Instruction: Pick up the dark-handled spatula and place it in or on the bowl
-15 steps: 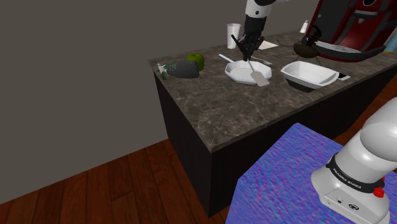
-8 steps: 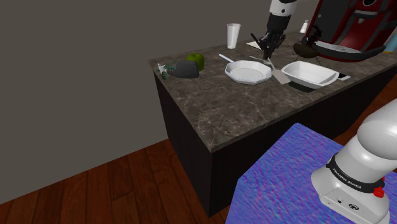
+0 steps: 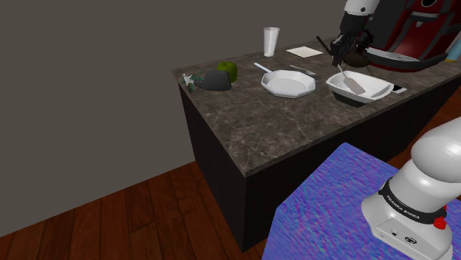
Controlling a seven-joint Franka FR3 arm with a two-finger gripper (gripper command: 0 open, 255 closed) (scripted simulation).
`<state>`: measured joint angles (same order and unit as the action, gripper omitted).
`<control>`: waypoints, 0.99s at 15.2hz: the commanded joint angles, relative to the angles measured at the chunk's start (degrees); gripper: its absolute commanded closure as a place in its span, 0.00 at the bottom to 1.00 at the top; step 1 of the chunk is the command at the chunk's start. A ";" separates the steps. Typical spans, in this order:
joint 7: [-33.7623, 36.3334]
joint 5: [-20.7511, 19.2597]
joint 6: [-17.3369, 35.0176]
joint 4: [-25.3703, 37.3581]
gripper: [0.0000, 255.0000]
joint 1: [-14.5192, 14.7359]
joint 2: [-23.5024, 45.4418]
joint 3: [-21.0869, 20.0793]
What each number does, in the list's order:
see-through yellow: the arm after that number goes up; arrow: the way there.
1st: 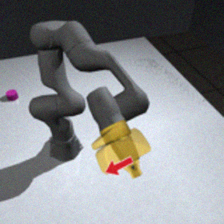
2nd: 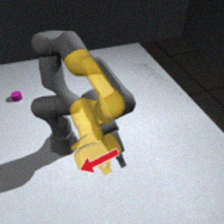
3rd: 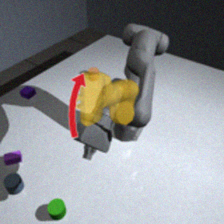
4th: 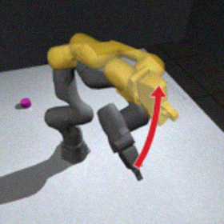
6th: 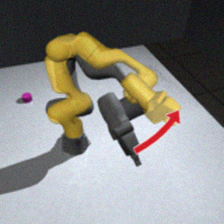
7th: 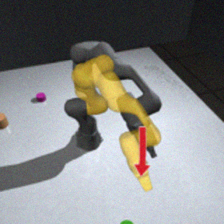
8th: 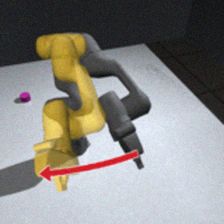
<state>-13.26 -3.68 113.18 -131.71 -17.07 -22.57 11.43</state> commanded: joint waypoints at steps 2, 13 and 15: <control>-4.20 -0.96 -0.35 0.19 1.00 -1.67 -0.30 2.99; -14.70 -2.89 1.93 0.02 1.00 -5.40 1.38 10.96; -14.79 -2.89 3.53 -1.20 1.00 -5.41 1.77 11.16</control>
<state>-28.01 -6.59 115.69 -132.17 -22.49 -21.07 22.48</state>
